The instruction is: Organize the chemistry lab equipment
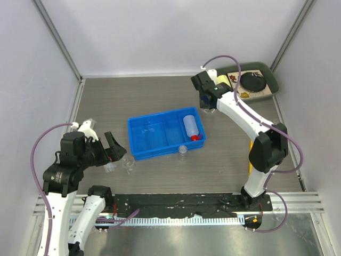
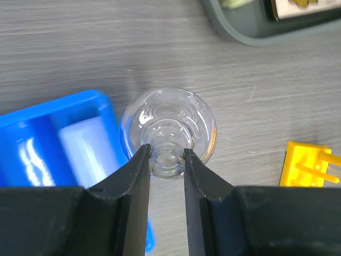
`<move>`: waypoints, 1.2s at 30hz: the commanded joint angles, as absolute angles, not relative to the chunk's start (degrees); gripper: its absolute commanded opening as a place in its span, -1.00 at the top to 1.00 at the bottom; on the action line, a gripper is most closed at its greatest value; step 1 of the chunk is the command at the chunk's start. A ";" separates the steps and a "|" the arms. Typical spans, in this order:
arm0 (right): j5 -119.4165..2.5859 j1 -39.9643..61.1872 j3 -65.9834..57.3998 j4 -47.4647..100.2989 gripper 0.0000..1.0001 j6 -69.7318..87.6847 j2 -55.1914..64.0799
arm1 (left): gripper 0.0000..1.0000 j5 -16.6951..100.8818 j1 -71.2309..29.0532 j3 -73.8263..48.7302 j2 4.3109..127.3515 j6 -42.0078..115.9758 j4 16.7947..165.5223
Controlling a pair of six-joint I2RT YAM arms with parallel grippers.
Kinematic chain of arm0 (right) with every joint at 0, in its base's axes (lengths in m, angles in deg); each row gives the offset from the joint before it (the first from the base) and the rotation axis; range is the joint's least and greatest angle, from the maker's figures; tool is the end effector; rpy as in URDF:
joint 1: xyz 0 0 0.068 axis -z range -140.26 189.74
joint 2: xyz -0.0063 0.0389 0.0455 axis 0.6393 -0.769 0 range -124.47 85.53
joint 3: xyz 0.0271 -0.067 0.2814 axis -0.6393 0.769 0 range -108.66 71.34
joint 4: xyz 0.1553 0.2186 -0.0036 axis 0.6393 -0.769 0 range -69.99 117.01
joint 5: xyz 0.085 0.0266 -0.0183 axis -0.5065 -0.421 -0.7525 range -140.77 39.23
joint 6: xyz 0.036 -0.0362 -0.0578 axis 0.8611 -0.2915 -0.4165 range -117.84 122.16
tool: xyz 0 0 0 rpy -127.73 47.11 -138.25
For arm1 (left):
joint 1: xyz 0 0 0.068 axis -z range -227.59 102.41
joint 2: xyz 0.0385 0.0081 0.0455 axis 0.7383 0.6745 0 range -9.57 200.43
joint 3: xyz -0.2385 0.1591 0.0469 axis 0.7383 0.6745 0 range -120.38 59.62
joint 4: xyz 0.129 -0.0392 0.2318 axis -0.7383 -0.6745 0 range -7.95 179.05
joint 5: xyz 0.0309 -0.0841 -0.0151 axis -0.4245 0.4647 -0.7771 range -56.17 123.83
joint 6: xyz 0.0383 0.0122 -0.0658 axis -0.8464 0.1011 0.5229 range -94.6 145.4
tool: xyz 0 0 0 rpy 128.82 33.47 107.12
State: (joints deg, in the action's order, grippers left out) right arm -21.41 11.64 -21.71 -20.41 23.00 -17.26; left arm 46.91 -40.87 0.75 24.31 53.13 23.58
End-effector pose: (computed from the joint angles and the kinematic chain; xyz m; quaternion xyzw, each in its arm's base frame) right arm 0.3789 0.1658 0.2950 0.0127 0.9306 -0.1080 0.3496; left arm 0.0913 -0.0257 0.3421 -0.1175 0.8958 -0.2220 0.3667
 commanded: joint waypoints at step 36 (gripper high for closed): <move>-26.25 -12.03 -22.09 -13.16 0.99 28.88 -21.00 | -1.00 47.28 -41.08 -1.02 24.35 51.86 22.34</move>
State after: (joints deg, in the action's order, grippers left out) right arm -26.22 -11.90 -22.61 -17.08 28.12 -21.26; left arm 46.89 -40.87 0.71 24.27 53.11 22.12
